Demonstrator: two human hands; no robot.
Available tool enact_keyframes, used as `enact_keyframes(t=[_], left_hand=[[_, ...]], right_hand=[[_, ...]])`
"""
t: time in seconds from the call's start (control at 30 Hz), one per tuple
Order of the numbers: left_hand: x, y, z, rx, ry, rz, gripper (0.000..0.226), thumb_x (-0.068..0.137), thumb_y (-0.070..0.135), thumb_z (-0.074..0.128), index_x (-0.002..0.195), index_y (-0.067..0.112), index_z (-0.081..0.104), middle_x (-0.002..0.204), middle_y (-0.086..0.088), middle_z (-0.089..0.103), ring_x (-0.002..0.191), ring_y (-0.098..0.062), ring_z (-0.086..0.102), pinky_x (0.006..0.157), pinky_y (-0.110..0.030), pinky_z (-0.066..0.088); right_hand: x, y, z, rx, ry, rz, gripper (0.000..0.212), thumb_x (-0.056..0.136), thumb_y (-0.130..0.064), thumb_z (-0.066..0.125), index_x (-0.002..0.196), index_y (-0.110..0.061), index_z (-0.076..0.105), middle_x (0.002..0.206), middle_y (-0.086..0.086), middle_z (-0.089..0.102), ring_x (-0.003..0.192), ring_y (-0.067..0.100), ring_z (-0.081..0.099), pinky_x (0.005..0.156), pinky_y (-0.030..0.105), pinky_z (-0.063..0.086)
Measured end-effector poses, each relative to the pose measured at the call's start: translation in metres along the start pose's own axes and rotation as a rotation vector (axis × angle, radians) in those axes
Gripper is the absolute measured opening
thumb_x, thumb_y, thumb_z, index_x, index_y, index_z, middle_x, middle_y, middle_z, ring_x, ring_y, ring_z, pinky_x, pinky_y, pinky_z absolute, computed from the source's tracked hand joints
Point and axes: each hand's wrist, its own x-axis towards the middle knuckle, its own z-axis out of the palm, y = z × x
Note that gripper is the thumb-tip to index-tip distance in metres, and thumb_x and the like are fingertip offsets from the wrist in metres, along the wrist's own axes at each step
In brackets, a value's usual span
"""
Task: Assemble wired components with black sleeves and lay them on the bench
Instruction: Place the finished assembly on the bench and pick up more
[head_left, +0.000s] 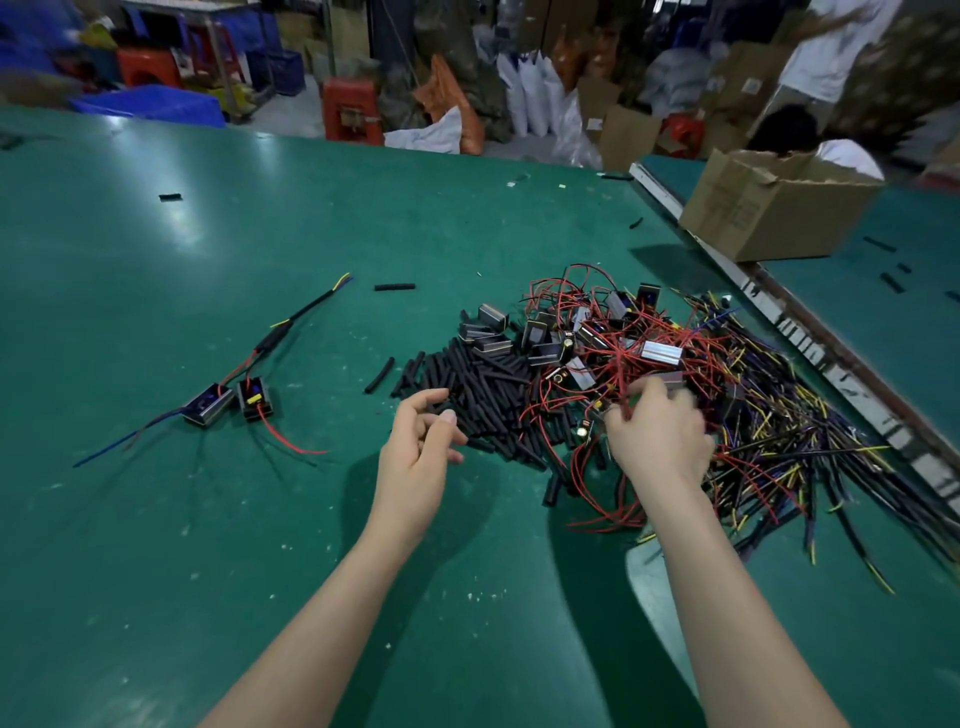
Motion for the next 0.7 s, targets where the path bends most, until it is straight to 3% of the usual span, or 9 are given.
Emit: enact_keyframes(t=[0.1,0.2,0.3,0.37,0.5,0.6,0.7], left_hand=[[0.004,0.003,0.001,-0.022,0.014,-0.008,0.02,0.097,0.015,0.047,0.105,0.033,0.053,0.077,0.002,0.06,0.063,-0.005,0.056,0.065,-0.016,0.046],[0.03,0.017,-0.002,0.065,0.028,0.087,0.028,0.093,0.006,0.052,0.096,0.034,0.055,0.082,0.007,0.059,0.067,-0.006,0.057,0.07,-0.022,0.049],[0.085,0.033,-0.006,0.334,0.062,0.207,0.023,0.089,0.008,0.053,0.091,0.03,0.06,0.097,0.003,0.062,0.086,-0.013,0.059,0.081,-0.023,0.043],[0.13,0.035,-0.008,0.617,0.011,0.207,0.02,0.089,0.014,0.051,0.105,0.02,0.062,0.114,-0.004,0.057,0.103,-0.019,0.056,0.09,-0.025,0.04],[0.204,0.016,-0.015,1.163,-0.164,0.035,0.044,0.094,0.024,0.043,0.137,0.015,0.042,0.151,-0.004,0.031,0.135,-0.025,0.033,0.105,-0.048,0.029],[0.238,-0.004,-0.02,1.267,-0.224,-0.039,0.048,0.099,0.023,0.034,0.145,0.013,0.03,0.158,-0.002,0.015,0.143,-0.02,0.017,0.109,-0.05,0.022],[0.257,-0.028,-0.024,1.33,-0.329,-0.123,0.051,0.101,0.03,0.027,0.15,0.016,0.02,0.16,-0.002,0.005,0.146,-0.022,0.005,0.114,-0.05,0.015]], right_hand=[[-0.009,-0.01,0.002,0.203,0.186,-0.056,0.035,0.09,-0.027,0.055,0.124,-0.017,0.051,0.12,0.015,0.044,0.094,0.035,0.052,0.072,0.038,0.04],[-0.021,-0.027,0.018,0.353,0.125,-0.293,0.03,0.09,-0.023,0.055,0.119,-0.017,0.054,0.115,0.009,0.047,0.08,0.029,0.053,0.062,0.034,0.04],[-0.031,-0.043,0.041,0.291,0.044,-0.47,0.03,0.089,-0.022,0.06,0.118,-0.014,0.059,0.116,0.01,0.052,0.102,0.032,0.053,0.08,0.04,0.044],[-0.034,-0.051,0.055,0.225,0.065,-0.531,0.032,0.089,-0.027,0.062,0.118,-0.014,0.062,0.123,0.009,0.054,0.116,0.032,0.048,0.089,0.041,0.041],[-0.034,-0.054,0.071,0.177,0.088,-0.57,0.039,0.091,-0.035,0.06,0.127,-0.019,0.058,0.14,0.006,0.049,0.134,0.028,0.041,0.099,0.044,0.04],[-0.031,-0.052,0.076,0.253,0.132,-0.528,0.037,0.092,-0.034,0.057,0.124,-0.015,0.06,0.134,0.006,0.055,0.13,0.028,0.046,0.097,0.045,0.043],[-0.032,-0.051,0.078,0.275,0.152,-0.539,0.046,0.095,-0.042,0.039,0.125,-0.015,0.059,0.13,0.003,0.058,0.127,0.025,0.05,0.096,0.042,0.043]])
